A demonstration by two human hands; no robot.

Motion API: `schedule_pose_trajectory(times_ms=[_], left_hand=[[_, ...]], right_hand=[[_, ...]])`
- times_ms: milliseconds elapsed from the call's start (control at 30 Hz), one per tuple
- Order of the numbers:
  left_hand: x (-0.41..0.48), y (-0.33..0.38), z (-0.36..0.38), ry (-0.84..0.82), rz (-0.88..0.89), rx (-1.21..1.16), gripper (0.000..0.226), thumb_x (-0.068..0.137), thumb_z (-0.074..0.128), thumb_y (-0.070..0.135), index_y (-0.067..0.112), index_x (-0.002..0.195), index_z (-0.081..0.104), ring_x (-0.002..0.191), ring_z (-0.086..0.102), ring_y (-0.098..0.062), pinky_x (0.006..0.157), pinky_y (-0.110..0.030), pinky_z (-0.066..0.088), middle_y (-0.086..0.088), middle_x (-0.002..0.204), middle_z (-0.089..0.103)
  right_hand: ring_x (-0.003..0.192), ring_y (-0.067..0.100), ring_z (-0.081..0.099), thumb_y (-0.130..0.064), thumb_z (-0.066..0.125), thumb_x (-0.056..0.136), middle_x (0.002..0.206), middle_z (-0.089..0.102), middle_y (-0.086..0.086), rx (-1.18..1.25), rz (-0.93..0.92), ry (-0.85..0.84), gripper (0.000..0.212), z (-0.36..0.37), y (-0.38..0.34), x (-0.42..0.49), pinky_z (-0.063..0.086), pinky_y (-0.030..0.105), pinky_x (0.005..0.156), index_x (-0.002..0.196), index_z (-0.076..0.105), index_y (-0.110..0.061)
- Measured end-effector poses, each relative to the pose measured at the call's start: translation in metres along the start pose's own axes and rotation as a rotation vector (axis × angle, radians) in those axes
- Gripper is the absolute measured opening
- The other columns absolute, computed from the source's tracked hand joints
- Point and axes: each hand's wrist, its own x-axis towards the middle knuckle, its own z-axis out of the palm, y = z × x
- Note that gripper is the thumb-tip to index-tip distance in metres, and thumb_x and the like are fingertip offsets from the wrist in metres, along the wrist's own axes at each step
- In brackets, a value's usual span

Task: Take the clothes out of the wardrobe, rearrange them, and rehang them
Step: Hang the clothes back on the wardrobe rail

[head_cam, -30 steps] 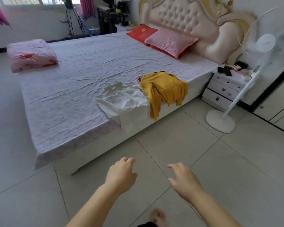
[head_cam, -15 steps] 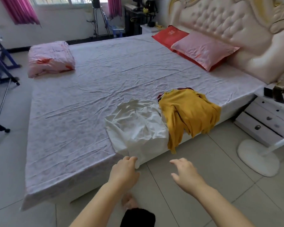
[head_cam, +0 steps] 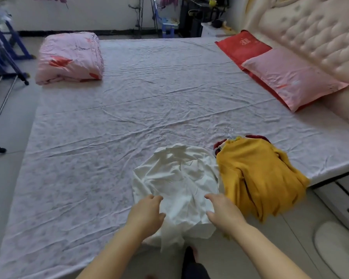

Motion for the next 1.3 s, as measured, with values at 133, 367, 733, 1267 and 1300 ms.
schedule_pose_trajectory(times_ms=[133,367,733,1267,1300], left_hand=[[0.047,-0.015,-0.016,-0.006,-0.079,-0.062,0.051,0.094,0.045,0.035,0.022,0.142,0.031,0.126,0.042,-0.018,0.098,-0.03,0.039,0.002,0.143,0.036],[0.148,-0.023,-0.029,0.033,-0.286,-0.187,0.05,0.095,0.044,0.033,0.026,0.142,0.029,0.124,0.043,-0.013,0.098,-0.027,0.04,0.006,0.142,0.037],[0.274,-0.05,-0.004,0.081,-0.396,-0.3,0.046,0.096,0.041,0.033,0.029,0.141,0.028,0.129,0.033,-0.006,0.103,-0.02,0.029,0.013,0.141,0.033],[0.298,-0.082,0.023,0.144,-0.43,-0.315,0.044,0.095,0.046,0.033,0.027,0.137,0.036,0.125,0.04,-0.009,0.1,-0.024,0.034,0.012,0.134,0.041],[0.293,-0.08,0.021,0.158,-0.424,-0.311,0.044,0.095,0.045,0.033,0.028,0.137,0.036,0.125,0.039,-0.009,0.1,-0.023,0.033,0.012,0.135,0.04]], right_hand=[[0.125,0.017,0.043,-0.025,0.05,0.092,0.139,0.041,0.0,-0.041,-0.08,-0.052,0.05,-0.023,-0.008,0.08,0.041,0.029,0.098,0.14,0.035,-0.024],[0.124,0.02,0.045,-0.02,0.05,0.091,0.139,0.043,0.005,-0.119,-0.196,-0.212,0.048,-0.045,-0.019,0.255,0.042,0.03,0.095,0.138,0.04,-0.019],[0.114,0.028,0.053,-0.015,0.048,0.09,0.126,0.056,0.008,-0.243,-0.222,-0.302,0.038,0.006,-0.044,0.506,0.043,0.031,0.08,0.129,0.05,-0.014],[0.079,0.025,0.055,-0.024,0.05,0.093,0.075,0.055,0.003,-0.031,-0.053,-0.296,0.032,0.065,-0.05,0.553,0.033,0.028,0.062,0.062,0.045,-0.018],[0.077,0.023,0.053,-0.025,0.052,0.092,0.073,0.055,0.002,0.003,-0.074,-0.272,0.032,0.057,-0.052,0.544,0.032,0.028,0.059,0.061,0.048,-0.018]])
